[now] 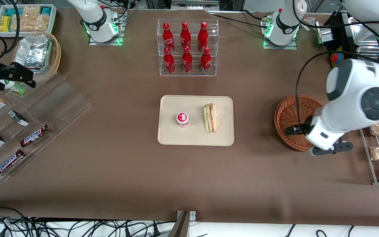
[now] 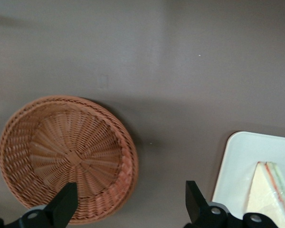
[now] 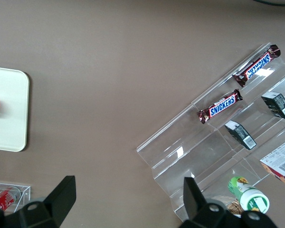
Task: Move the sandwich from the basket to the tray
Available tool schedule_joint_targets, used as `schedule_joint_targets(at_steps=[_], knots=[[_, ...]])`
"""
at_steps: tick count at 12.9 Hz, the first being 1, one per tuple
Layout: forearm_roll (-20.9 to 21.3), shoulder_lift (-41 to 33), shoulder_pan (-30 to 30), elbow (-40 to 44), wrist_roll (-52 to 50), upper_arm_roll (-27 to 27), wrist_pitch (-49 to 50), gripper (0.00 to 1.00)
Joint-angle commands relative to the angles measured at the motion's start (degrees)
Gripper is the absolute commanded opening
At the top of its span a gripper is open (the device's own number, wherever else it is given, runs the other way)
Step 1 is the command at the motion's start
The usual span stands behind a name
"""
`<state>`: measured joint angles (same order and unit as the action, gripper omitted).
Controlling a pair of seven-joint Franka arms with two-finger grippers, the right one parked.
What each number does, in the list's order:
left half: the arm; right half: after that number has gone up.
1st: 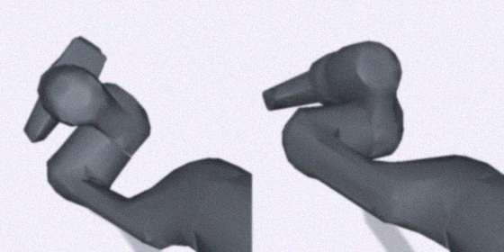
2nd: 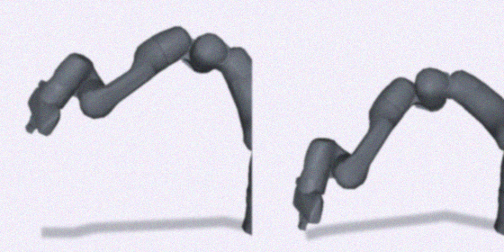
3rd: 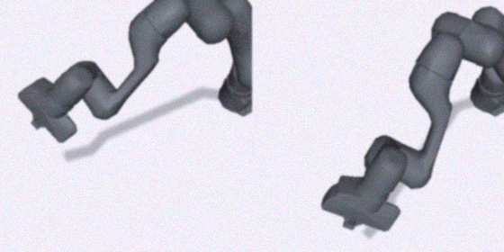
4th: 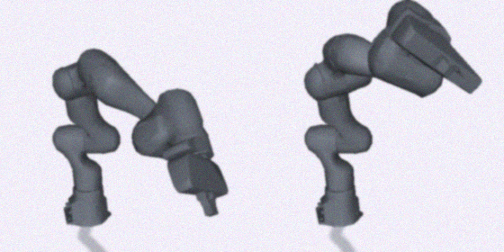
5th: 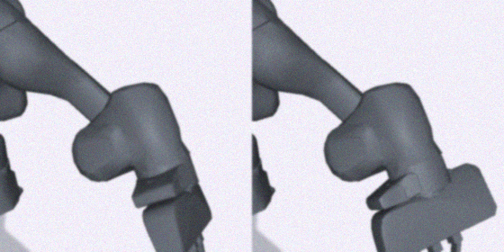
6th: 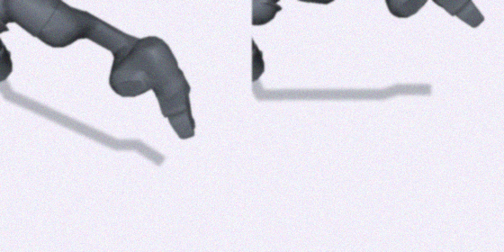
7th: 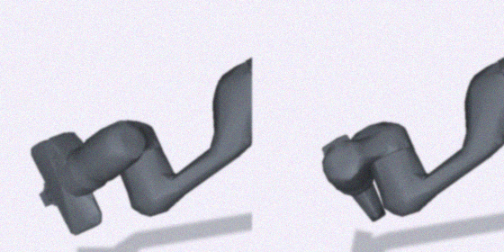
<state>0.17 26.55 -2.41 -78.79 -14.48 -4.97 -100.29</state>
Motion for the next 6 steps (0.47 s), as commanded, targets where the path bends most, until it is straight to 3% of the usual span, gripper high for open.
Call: schedule_joint_targets(at_steps=[1,4,6], knots=[[-4.12,-2.12,-3.04,-0.67,11.46,7.34,1.76,1.00],[-9.20,-2.12,-3.83,-0.67,22.01,12.78,2.29,1.00],[-9.31,-2.30,-5.41,-0.14,23.97,15.07,3.34,1.00]])
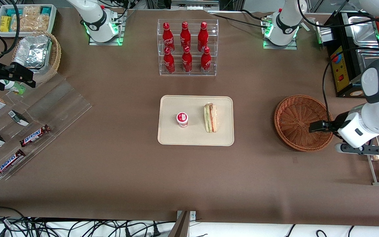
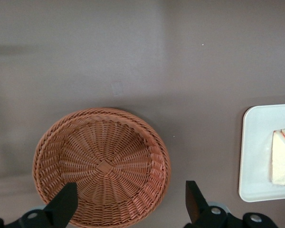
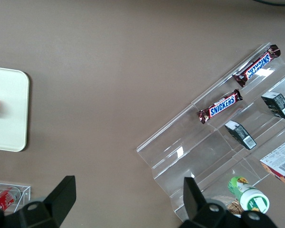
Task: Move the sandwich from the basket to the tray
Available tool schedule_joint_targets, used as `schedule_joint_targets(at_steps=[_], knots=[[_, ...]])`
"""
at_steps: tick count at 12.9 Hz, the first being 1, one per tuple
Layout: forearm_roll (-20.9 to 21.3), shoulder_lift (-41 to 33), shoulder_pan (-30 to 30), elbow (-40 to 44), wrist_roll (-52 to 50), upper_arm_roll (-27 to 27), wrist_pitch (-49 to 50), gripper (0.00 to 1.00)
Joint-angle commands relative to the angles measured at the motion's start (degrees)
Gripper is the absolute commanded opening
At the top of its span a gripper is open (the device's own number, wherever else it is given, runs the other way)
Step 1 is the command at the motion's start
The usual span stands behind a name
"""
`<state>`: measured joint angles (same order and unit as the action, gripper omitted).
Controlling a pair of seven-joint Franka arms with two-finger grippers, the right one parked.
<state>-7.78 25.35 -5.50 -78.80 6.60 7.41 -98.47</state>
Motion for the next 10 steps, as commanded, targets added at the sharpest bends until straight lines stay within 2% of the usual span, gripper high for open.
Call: schedule_joint_targets(at_steps=[1,6,10], knots=[[-1.37,-1.09,-2.67,0.13,2.89,3.48,1.53,1.00],[-0.40,-1.09,-2.77,0.22,2.27,3.48,1.53,1.00],[2.15,-1.71,-2.68,0.22,2.27,3.57,1.53,1.00]])
